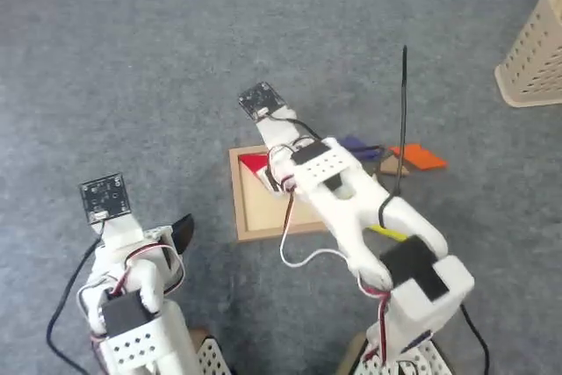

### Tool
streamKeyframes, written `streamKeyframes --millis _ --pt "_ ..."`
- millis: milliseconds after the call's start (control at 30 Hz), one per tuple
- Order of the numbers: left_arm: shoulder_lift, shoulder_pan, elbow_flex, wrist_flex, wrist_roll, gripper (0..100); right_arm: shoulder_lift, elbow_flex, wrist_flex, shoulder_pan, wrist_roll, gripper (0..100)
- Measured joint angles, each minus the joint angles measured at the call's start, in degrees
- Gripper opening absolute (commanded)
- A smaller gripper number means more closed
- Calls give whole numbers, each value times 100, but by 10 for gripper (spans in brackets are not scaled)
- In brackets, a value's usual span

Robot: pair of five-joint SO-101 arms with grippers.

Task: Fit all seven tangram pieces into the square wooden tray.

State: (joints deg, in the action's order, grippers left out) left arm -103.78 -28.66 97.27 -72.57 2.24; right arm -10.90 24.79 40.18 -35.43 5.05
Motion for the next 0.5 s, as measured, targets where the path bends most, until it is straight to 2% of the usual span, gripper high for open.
streamKeyframes --millis 400,500 --pt "0 0 0 0 0 354 -378 -527 0 615 26 13" --pt "0 0 0 0 0 354 -264 -615 484 730 26 13"
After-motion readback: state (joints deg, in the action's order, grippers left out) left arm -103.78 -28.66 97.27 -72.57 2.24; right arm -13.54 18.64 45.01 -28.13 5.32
